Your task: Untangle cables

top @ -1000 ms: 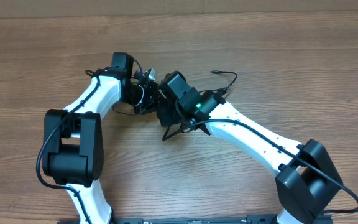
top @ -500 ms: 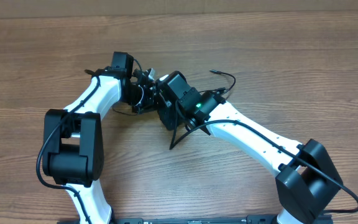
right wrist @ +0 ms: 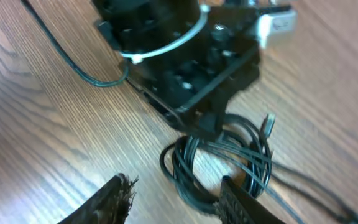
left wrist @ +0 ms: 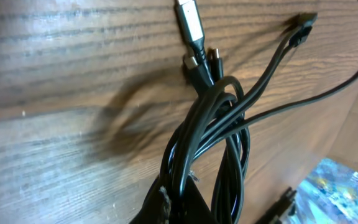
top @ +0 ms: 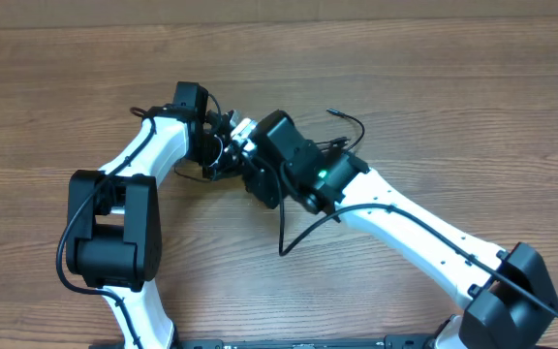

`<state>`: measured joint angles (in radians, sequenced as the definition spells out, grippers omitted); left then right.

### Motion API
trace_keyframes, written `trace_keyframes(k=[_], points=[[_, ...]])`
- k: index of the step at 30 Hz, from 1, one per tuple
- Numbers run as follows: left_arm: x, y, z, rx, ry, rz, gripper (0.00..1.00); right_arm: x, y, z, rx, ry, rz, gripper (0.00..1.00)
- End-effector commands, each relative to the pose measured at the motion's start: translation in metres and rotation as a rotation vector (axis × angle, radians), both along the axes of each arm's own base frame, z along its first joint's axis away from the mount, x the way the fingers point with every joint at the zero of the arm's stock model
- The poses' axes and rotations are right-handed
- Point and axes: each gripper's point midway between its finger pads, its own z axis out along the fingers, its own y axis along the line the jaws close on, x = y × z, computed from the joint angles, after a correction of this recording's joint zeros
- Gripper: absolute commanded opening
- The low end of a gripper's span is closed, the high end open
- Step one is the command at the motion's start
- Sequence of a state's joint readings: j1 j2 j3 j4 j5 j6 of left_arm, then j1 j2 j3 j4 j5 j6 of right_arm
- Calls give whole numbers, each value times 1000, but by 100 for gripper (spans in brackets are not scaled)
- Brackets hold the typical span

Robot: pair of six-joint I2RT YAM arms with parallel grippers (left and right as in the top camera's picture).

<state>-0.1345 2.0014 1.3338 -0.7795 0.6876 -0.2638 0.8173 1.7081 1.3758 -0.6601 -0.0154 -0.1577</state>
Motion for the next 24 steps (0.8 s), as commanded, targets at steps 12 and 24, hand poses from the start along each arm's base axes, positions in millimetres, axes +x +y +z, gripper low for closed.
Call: trace_keyframes(k=[12,24], points=[[1,-10,23,-110,69,20,4,17,-3,-38,-73,-262,55,55],[2,-9,22,-104,59,18,4,-3,6,-58,-74,-182,126,53]])
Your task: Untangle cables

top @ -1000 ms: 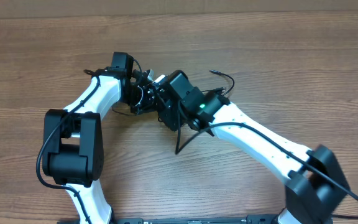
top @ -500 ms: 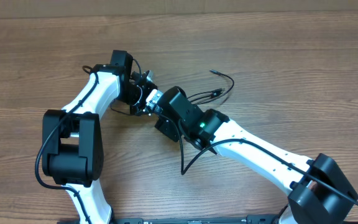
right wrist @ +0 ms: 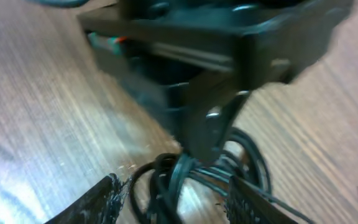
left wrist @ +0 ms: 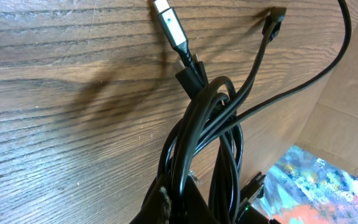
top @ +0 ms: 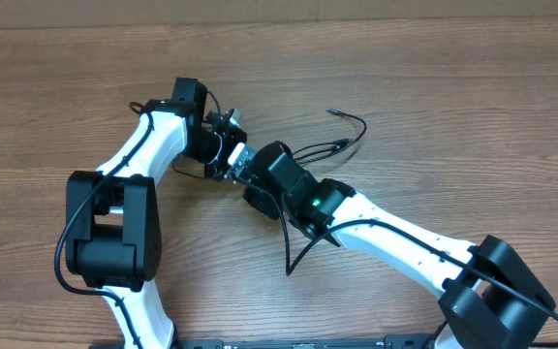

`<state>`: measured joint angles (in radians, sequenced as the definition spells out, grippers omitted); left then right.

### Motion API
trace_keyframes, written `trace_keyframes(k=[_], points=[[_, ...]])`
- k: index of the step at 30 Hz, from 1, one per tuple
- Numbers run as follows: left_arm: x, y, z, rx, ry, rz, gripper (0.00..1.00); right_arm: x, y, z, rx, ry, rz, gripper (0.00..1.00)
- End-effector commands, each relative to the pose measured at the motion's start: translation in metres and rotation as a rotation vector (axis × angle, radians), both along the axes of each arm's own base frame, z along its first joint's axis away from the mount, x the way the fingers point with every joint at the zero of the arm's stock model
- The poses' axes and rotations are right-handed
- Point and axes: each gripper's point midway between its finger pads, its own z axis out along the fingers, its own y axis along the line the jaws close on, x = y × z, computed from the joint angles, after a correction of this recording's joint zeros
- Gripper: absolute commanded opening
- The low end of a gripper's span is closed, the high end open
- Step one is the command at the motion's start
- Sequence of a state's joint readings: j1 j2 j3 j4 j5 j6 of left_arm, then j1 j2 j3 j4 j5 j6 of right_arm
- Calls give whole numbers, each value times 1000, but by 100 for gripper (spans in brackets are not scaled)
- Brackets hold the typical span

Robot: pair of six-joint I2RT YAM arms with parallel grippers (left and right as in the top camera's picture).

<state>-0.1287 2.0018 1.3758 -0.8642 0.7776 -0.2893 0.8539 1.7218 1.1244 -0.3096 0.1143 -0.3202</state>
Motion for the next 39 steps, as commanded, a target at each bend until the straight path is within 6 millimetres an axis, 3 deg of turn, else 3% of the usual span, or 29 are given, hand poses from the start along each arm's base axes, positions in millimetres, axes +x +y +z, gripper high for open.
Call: trace_keyframes(k=[1,11,23,31,39], points=[[8,-1,3,-21,-13,4,4,-12,6,-7,-6,27,44,53],[7,-4,6,-47,-9,1,4,-15,1,-12,-29,46,42,51],[5,-13,17,-133,-18,-25,4,-13,3,-10,-15,40,37,4],[10,-5,7,-58,-41,-19,4,-8,15,32,143,12,-14,4],[15,7,-6,46,-59,-2,4,-26,15,45,211,104,-18,4]])
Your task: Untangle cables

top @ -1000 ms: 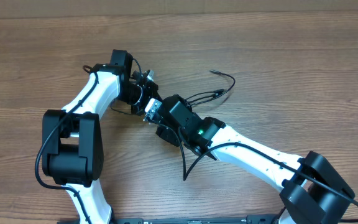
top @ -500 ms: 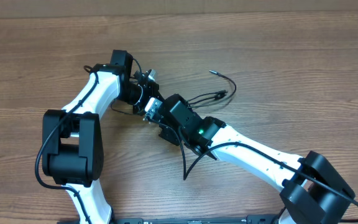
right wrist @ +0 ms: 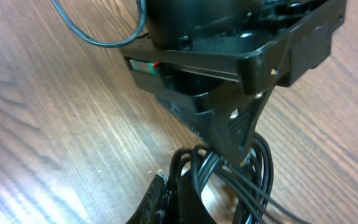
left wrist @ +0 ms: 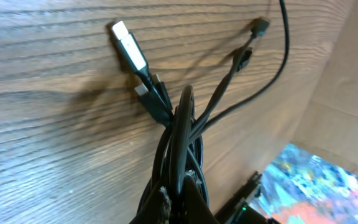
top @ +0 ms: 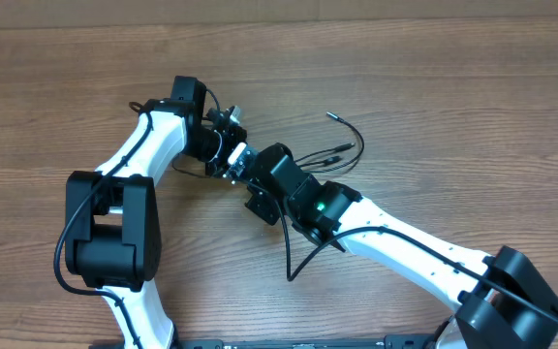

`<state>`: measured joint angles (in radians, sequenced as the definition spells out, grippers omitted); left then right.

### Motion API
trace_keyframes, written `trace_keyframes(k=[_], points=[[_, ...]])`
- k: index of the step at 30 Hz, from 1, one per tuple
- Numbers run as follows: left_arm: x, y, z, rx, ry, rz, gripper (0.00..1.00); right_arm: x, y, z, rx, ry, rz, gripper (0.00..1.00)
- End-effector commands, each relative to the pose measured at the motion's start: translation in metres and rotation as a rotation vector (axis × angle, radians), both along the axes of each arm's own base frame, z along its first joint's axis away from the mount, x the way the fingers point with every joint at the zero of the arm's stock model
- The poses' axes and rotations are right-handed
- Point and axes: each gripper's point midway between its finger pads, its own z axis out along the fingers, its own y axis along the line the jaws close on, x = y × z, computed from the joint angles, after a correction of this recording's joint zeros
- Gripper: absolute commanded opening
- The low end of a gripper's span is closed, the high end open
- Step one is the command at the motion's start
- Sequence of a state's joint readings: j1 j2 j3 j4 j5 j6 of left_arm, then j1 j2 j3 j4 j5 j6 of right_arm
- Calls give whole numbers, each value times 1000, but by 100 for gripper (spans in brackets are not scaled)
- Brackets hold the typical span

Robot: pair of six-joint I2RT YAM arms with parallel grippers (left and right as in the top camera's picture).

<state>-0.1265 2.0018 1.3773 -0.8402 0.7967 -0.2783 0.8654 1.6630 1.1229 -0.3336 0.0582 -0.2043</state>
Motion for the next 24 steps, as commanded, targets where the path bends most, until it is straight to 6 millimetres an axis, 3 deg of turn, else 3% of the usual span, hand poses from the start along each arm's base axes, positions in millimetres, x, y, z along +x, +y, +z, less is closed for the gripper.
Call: trace_keyframes(k=[1,4,10,14,17,24], points=[[11,10,-10,71,-30,7,4,-14,9,25,113,45,23,4],[12,11,-11,79,-34,8,4,-20,13,33,150,64,44,4],[12,12,-12,91,-36,9,4,-30,11,76,237,20,79,4],[12,11,-11,85,-34,9,4,-34,6,79,229,26,78,5],[11,10,-11,78,-32,5,4,-37,3,62,183,68,73,35],[9,7,-8,59,-23,3,4,-33,-1,21,68,106,66,59]])
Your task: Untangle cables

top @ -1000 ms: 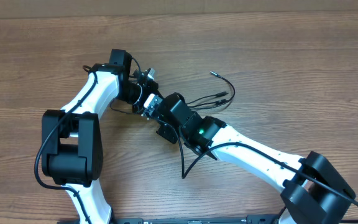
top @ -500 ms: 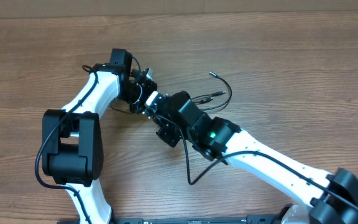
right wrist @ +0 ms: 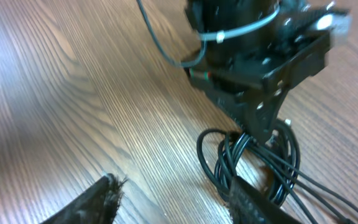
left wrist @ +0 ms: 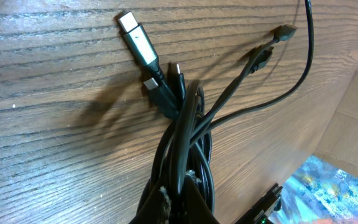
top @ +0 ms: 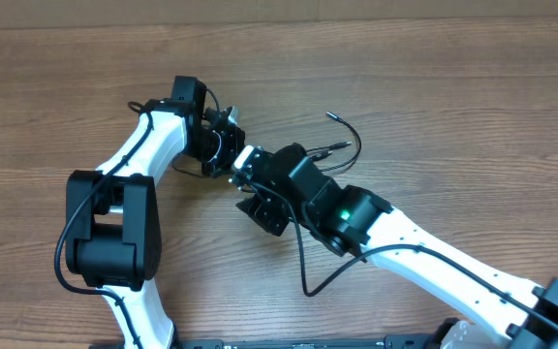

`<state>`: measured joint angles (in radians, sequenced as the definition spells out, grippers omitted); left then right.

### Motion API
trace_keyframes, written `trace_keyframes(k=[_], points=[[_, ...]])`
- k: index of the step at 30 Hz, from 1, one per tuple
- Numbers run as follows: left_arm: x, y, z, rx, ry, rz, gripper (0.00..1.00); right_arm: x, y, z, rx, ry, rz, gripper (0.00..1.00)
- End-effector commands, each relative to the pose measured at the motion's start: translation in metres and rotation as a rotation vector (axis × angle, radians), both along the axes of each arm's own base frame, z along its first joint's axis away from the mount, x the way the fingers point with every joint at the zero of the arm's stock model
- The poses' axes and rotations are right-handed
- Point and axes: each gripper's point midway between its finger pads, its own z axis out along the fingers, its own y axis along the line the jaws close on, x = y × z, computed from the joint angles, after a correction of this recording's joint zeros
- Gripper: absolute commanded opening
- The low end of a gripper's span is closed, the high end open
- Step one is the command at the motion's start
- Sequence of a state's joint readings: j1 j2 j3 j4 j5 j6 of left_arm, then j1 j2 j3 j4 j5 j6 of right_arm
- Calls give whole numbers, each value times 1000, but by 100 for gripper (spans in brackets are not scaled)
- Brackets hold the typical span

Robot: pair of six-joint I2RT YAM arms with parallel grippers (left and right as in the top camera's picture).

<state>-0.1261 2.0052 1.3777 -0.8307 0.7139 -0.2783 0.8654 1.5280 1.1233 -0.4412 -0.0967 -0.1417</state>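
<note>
A bundle of thin black cables (left wrist: 182,137) hangs from my left gripper (left wrist: 179,186), which is shut on its strands just above the wooden table. A silver USB plug (left wrist: 135,40), black connectors (left wrist: 160,93) and two small plugs (left wrist: 284,31) spread out on the wood beyond it. In the right wrist view the bundle shows as a coil (right wrist: 253,162) under the left gripper's black body (right wrist: 260,62). My right gripper (right wrist: 176,193) is open, its right finger (right wrist: 247,199) at the coil's near edge. Overhead, both grippers meet at the bundle (top: 229,155), and loose cable ends (top: 342,148) trail right.
The wooden table (top: 453,78) stretches all round. The right arm's own black cable (top: 303,262) loops beside its forearm. The left arm (top: 143,155) reaches in from the left. A blurred coloured patch (left wrist: 347,186) shows beyond the bundle.
My right gripper was shut on the coil's strands under the left gripper; now it is open and farther back from the coil. The left gripper still holds the bundle.
My right gripper was open in front of the coil held by the left gripper, then open and closer under it, then shut on some strands. Now it is open again and drawn back. The left gripper stayed shut on the bundle, whose plugs shifted on the wood.
</note>
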Motion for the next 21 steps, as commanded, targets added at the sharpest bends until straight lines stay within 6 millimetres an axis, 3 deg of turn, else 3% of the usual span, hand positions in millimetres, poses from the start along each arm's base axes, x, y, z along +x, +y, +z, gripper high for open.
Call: trace_keyframes(k=[1,8,13,19,21], points=[[5,-4,3,-29,-5,-8,4,5,-1,-27,-73,3,3,62],[3,-6,5,-49,0,-11,4,16,12,-68,-115,19,16,65],[3,-6,5,-49,0,-11,4,32,11,-81,-148,-25,-33,63],[4,-5,4,-37,-6,-13,4,34,10,-84,-150,-27,-47,4],[5,-4,4,-33,-11,-13,4,34,11,-82,-146,-27,-45,4]])
